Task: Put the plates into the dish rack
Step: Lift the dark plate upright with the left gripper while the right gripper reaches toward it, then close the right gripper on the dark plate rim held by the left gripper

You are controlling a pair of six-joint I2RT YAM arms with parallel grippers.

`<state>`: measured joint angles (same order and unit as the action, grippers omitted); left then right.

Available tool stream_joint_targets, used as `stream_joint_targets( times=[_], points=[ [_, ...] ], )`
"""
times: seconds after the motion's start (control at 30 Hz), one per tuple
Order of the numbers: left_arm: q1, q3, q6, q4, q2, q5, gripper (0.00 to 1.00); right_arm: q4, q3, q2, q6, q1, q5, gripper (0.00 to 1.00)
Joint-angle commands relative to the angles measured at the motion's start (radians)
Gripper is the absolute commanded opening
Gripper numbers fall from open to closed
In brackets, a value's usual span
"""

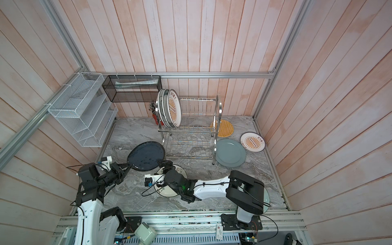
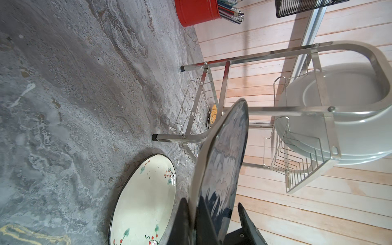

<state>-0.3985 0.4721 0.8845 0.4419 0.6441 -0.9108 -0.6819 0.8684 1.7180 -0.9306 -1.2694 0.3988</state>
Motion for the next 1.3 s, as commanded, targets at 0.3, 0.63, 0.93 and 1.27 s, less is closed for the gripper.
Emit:
stream_joint_targets(
  times=[0.3, 0.63, 0.93, 1.27],
  points=[
    [0.018, 0.04, -0.013, -0.045, -0.018, -0.049, 0.0, -0.065, 0.179, 0.205, -0.203, 0.016, 0.182, 0.65],
    [0.02, 0.059, -0.029, -0.029, 0.007, -0.034, 0.0, -0.122, 0.207, 0.235, -0.287, 0.024, 0.194, 0.18],
    [0.021, 0.032, 0.023, -0.089, 0.015, -0.093, 0.0, -0.133, 0.193, 0.192, -0.285, 0.028, 0.204, 0.0],
    [0.021, 0.09, 0.105, -0.179, 0.005, -0.156, 0.99, -0.005, 0.143, -0.008, -0.063, 0.018, 0.255, 0.0]
  ],
)
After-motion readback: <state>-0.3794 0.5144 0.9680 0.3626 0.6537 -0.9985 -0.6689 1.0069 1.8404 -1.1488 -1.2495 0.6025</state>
